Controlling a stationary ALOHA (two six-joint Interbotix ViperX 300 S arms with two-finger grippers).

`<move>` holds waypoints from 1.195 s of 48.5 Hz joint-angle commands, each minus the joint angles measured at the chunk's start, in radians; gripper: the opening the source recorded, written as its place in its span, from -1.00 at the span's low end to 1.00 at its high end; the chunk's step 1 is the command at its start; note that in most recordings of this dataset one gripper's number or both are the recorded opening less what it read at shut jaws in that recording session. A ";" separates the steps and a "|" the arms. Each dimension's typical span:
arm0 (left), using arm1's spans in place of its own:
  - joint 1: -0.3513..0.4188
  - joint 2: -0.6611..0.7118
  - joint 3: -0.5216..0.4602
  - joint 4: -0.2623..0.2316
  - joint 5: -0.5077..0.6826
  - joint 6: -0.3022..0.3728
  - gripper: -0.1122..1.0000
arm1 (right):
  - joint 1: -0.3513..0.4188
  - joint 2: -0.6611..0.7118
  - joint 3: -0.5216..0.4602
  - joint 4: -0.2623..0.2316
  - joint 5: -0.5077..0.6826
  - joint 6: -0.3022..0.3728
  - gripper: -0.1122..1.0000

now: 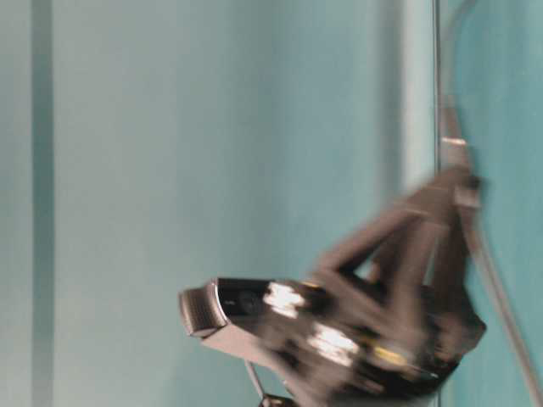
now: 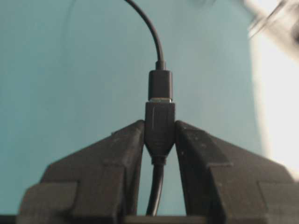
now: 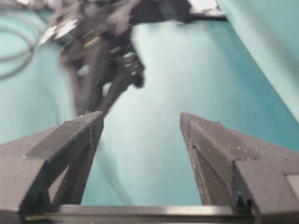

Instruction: Insert the USB using both arms.

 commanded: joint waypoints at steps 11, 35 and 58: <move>-0.074 0.074 -0.115 -0.002 0.449 0.267 -0.42 | -0.005 -0.124 0.034 0.000 0.075 0.000 0.54; -0.081 0.143 -0.213 0.000 0.583 0.324 -0.42 | -0.011 -0.130 0.038 0.014 0.075 -0.002 0.54; -0.109 0.097 -0.272 -0.002 0.675 0.199 0.82 | -0.011 -0.209 0.058 0.035 0.075 -0.003 0.54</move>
